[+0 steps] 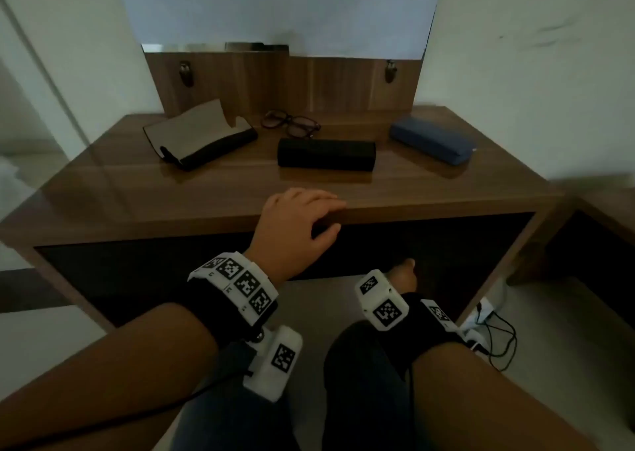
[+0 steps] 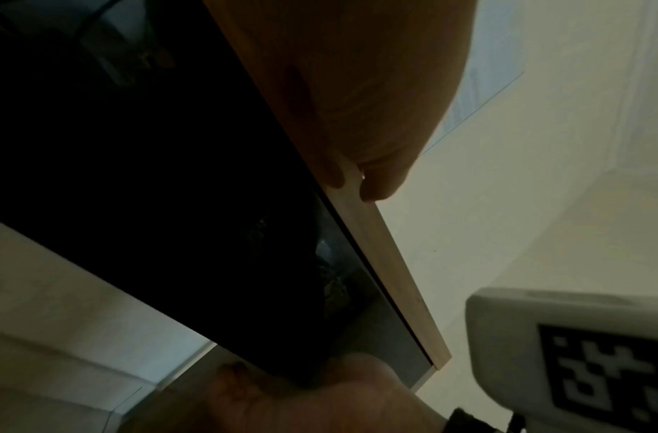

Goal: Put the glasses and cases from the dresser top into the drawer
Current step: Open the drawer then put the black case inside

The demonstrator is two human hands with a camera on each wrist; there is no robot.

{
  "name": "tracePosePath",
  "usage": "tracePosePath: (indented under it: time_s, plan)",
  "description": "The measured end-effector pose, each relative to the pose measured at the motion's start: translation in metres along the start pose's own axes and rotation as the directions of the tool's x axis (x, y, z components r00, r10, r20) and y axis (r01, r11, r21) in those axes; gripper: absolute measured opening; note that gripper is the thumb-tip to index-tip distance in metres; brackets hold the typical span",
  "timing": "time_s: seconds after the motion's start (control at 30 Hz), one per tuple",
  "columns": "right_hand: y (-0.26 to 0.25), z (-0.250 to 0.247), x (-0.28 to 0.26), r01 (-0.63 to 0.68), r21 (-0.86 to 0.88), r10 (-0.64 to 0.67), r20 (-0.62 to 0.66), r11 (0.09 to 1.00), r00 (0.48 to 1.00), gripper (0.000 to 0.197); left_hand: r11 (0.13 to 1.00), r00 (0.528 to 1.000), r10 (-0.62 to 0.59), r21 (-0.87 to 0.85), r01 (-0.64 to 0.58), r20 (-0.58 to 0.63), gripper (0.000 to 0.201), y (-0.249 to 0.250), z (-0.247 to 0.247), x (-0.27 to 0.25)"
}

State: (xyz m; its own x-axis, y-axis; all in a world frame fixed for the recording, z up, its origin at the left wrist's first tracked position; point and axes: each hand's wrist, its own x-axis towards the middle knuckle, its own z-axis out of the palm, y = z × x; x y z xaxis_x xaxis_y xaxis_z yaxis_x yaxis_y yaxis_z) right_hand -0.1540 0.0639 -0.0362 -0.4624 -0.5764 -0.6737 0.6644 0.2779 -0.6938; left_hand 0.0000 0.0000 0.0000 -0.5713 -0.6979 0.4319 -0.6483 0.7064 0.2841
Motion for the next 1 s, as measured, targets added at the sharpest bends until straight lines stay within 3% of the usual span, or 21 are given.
tracePosePath:
  time_s: [0.13,0.27,0.7,0.8,0.87,0.93,1.0]
  plan:
    - [0.000,0.002,0.007,-0.042,0.161,0.023,0.117,0.986,0.993,0.061,0.999,1.000,-0.007,0.036,0.007,-0.023,0.037,-0.001,0.002,0.001]
    - [0.010,-0.002,0.020,-0.168,0.324,0.091,0.238,0.931,0.967,0.075,0.999,0.999,0.003,0.034,-0.002,-0.034,0.038,-0.003,0.004,0.000]
    - [0.031,-0.025,0.026,-0.072,0.299,0.042,0.105,0.951,0.994,0.068,0.989,0.998,0.011,0.144,-0.021,0.069,0.063,0.002,0.005,-0.017]
    - [0.024,-0.032,0.013,0.028,0.152,-0.003,-0.162,0.988,0.987,0.062,0.990,0.996,0.014,0.136,-0.026,0.085,0.063,0.003,0.005,-0.019]
    - [0.015,-0.036,0.002,0.232,0.058,-0.200,-0.328,0.971,0.923,0.050,0.997,0.999,0.020,0.079,-0.023,0.040,0.058,0.003,0.004,-0.023]
    - [0.005,-0.036,-0.008,0.437,0.057,-0.382,-0.398,0.898,0.834,0.036,0.999,0.999,0.022,0.034,-0.021,-0.032,0.052,0.003,0.004,-0.029]
    - [-0.005,-0.032,-0.017,0.574,0.030,-0.527,-0.358,0.819,0.771,0.018,1.000,0.998,0.013,0.010,-0.013,-0.058,0.045,0.003,0.003,-0.035]
